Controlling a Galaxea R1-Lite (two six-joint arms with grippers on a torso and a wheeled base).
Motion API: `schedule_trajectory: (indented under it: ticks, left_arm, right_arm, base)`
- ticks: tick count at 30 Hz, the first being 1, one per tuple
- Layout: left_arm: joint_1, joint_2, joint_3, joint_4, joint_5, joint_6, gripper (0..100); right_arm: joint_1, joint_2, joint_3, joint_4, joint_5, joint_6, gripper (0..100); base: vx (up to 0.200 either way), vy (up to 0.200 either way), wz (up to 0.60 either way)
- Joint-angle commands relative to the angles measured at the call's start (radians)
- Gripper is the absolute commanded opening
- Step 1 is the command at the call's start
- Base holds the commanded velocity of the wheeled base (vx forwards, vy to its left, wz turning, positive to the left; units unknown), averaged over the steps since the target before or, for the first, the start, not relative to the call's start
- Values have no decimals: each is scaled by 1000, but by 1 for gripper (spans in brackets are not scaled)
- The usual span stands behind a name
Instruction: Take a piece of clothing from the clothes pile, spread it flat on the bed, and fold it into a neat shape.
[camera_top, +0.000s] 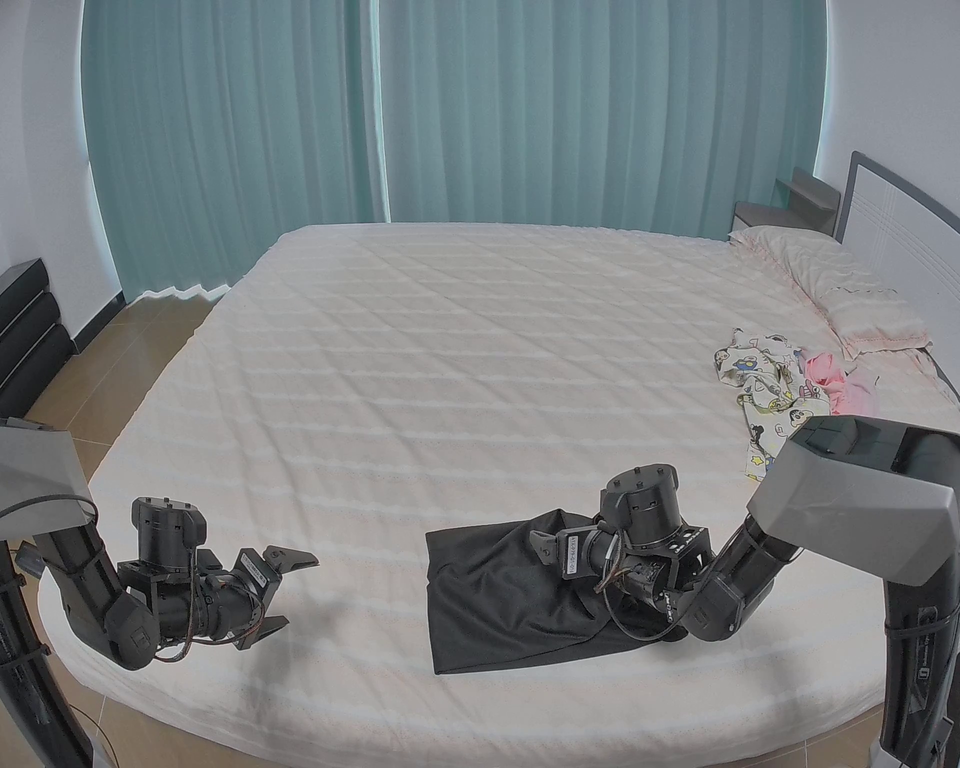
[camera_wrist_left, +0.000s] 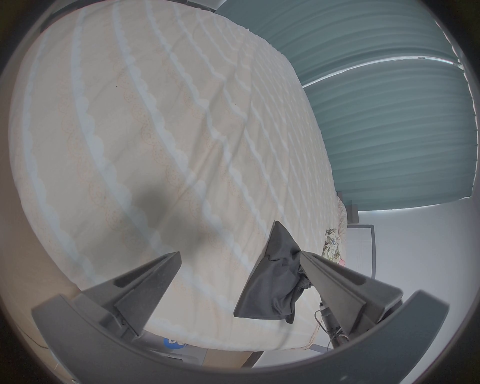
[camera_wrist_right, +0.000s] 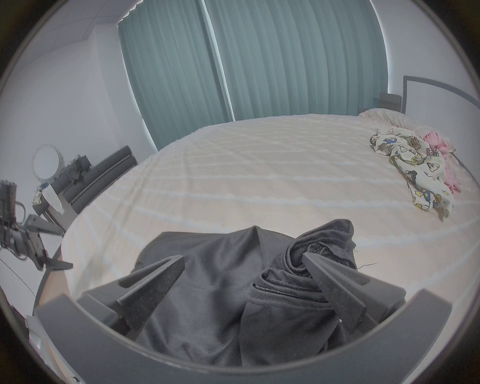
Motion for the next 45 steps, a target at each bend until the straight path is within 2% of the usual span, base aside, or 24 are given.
schedule_trajectory:
  ticks: [1,4,5,12,18,25,34,35,40,45]
  left_arm:
    - [0,5,0,0,0,1,100]
    - [-2,5,0,0,0,1,100]
    - [-2,5,0,0,0,1,100]
    - [-2,5,0,0,0,1,100]
    - [-2,6,0,0,0,2,100]
    - [-5,6,0,0,0,2,100]
    - [-5,6,1,0,2,2,100]
    - [-5,6,0,0,2,2,100]
    - [-5,6,1,0,2,2,100]
    - [-12,14,1,0,8,14,100]
  right_arm:
    - [6,61,-30,3,-3,-19,100]
    - [-3,75,-34,2,-5,-53,100]
    - [-8,79,-33,0,-5,-62,0]
    - [-55,64,12,-8,-54,-76,0]
    - [-64,-42,163,-24,-45,-62,0]
    - [-101,-59,329,-166,-43,-63,0]
    - [-138,17,354,-236,-39,-63,0]
    - [-138,20,355,-242,-39,-63,100]
    - [-155,1,392,-247,-37,-63,100]
    - [-222,-46,407,-284,-37,-63,100]
  base:
    - [0,0,0]
    - [0,0,0]
    - [0,0,0]
    - [0,0,0]
    - [0,0,0]
    - [0,0,0]
    - [0,0,0]
    - [0,0,0]
    - [0,0,0]
    - [0,0,0]
